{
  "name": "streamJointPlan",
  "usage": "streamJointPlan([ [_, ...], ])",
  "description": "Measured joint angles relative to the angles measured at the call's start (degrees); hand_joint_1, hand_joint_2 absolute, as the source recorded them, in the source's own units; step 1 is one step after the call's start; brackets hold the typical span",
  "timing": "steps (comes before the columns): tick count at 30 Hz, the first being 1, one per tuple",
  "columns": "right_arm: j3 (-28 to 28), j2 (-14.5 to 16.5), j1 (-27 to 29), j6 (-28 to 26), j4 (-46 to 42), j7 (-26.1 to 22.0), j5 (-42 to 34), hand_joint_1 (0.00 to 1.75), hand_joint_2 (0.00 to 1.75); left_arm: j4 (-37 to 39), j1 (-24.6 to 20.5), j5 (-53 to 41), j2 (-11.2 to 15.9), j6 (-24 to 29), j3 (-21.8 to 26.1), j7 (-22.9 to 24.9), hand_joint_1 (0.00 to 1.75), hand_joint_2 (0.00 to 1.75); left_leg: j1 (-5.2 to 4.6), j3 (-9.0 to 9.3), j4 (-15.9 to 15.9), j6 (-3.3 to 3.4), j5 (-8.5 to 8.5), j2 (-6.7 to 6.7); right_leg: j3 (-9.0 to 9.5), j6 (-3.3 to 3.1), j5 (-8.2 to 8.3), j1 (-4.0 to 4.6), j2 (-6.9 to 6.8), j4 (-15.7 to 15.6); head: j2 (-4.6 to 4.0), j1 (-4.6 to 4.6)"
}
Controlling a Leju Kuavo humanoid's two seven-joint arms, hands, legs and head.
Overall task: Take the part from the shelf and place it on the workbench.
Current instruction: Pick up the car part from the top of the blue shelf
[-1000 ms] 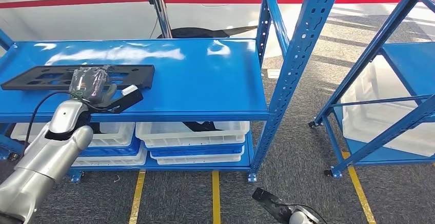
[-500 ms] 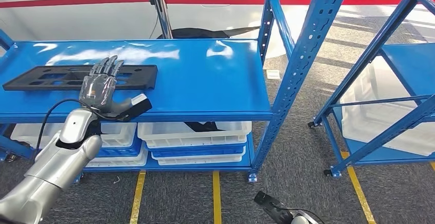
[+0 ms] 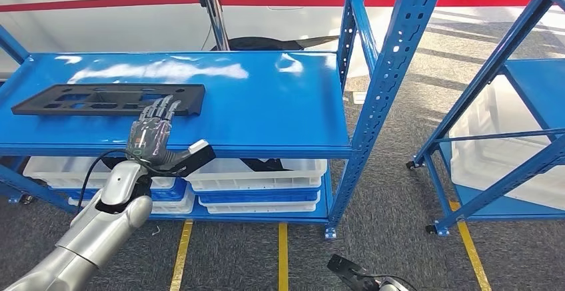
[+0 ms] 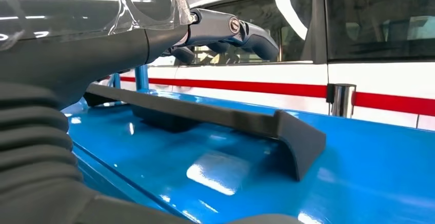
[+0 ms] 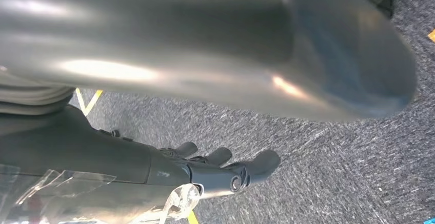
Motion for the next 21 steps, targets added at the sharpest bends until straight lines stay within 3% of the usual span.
streamJointPlan([
  [1, 0.0, 0.1, -0.1, 0.1, 0.0, 0.2, 0.0, 0.00, 0.00, 0.0, -0.1, -0.1, 0.0, 0.0, 0.0, 0.0, 0.00, 0.00, 0.02, -1.15, 2.5, -0.25, -1.48, 0.23, 0.07, -0.30, 0.12, -0.09, -0.48, -0.2, 0.00, -0.07],
  [3, 0.0, 0.2, -0.1, 0.1, 0.0, 0.4, 0.1, 0.00, 0.00, -0.1, -0.2, -0.4, 0.0, -0.1, -0.1, 0.2, 0.00, 0.00, 0.03, -4.86, 10.7, -0.66, -5.42, 0.78, 0.12, -0.63, 0.08, -0.02, -1.36, -0.2, 0.00, -0.23],
  [5, 0.0, 0.2, -0.1, 0.1, 0.0, 0.5, 0.0, 0.00, 0.00, -0.2, -0.1, -0.7, 0.0, -0.1, -0.2, 0.4, 0.00, 0.00, 0.04, -7.51, 16.4, -0.85, -7.08, 0.91, 0.14, -0.73, 0.00, 0.11, -2.17, -0.2, 0.00, -0.25],
  [6, 0.0, 0.2, -0.1, 0.0, 0.0, 0.5, 0.0, 0.00, 0.00, -0.2, 0.0, -0.7, 0.0, -0.1, -0.2, 0.5, 0.00, 0.00, 0.04, -7.21, 15.9, -0.82, -6.34, 0.98, 0.17, -0.75, -0.03, 0.14, -2.45, -0.2, 0.00, -0.26],
  [7, 0.0, 0.2, -0.2, -0.1, 0.0, 0.5, -0.1, 0.00, 0.00, -0.3, 0.0, -0.8, 0.0, -0.1, -0.2, 0.6, 0.00, 0.00, 0.02, -5.67, 12.9, -0.71, -4.67, 1.17, 0.25, -0.73, -0.06, 0.16, -2.68, -0.2, 0.00, -0.26],
  [9, 0.0, 0.3, -0.4, -0.2, 0.0, 0.5, -0.1, 0.00, 0.00, -0.4, -0.2, -0.8, 0.0, -0.1, -0.2, 0.6, 0.00, 0.00, -0.21, -1.01, 3.8, -0.22, -1.06, 2.04, 0.38, -0.51, -0.19, 0.32, -3.00, -0.1, 0.00, -0.26],
  [11, 0.0, 0.4, -0.5, -0.3, 0.0, 0.6, -0.1, 0.00, 0.00, -0.5, -0.5, -0.8, 0.0, -0.1, -0.2, 0.6, 0.00, 0.00, -0.54, 1.50, -1.2, 0.35, 0.39, 2.64, 0.36, -0.11, -0.21, 0.57, -3.20, 0.0, 0.00, -0.19],
  [13, 0.0, 0.4, -0.6, -0.4, 0.0, 0.7, -0.1, 0.00, 0.00, -0.6, -0.5, -0.9, 0.0, -0.1, -0.2, 0.6, 0.00, 0.00, -0.62, 1.59, -1.6, 0.87, 0.56, 2.49, 0.31, 0.40, -0.06, 0.67, -3.33, -0.2, 0.00, -0.10],
  [15, 0.0, 0.4, -0.6, -0.7, 0.0, 1.0, -0.1, 0.00, 0.00, -0.7, -0.6, -0.9, 0.0, -0.2, -0.2, 0.6, 0.00, 0.00, -0.35, 1.65, -1.8, 1.46, 0.87, 2.35, -0.23, 1.02, -1.07, 0.52, -2.70, 1.1, 0.00, -0.08],
  [16, 0.0, 0.4, -0.5, -0.8, 0.0, 1.1, -0.1, 0.00, 0.00, -0.8, -0.6, -1.0, -0.1, -0.2, -0.2, 0.7, 0.00, 0.00, -0.16, 1.74, -1.9, 1.73, 0.99, 2.30, -1.27, 1.33, -2.58, 0.45, -2.16, 3.5, 0.00, -0.03],
  [19, 0.0, 0.4, -0.3, -1.0, 0.0, 1.2, -0.1, 0.00, 0.00, -0.9, -0.6, -1.2, -0.2, -0.2, -0.2, 0.7, 0.00, 0.00, -0.08, 1.79, -1.9, 2.02, 1.01, 1.96, -6.89, 1.94, -7.96, 0.30, -1.26, 15.8, 0.00, 0.10],
  [20, 0.0, 0.4, -0.3, -1.0, 0.0, 1.2, -0.1, 0.00, 0.00, -0.9, -0.6, -1.2, -0.2, -0.2, -0.2, 0.7, 0.00, 0.00, -0.08, 1.83, -1.9, 2.02, 1.01, 1.75, -7.98, 1.99, -8.23, 0.27, -1.25, 18.0, 0.00, 0.10],
  [21, 0.0, 0.4, -0.2, -1.1, 0.0, 1.3, -0.2, 0.00, 0.00, -1.0, -0.5, -1.3, -0.2, -0.2, -0.2, 0.7, 0.00, 0.00, -0.06, 1.90, -1.9, 2.01, 0.99, 1.52, -7.89, 1.97, -7.30, 0.25, -1.25, 17.6, 0.00, 0.11],
])
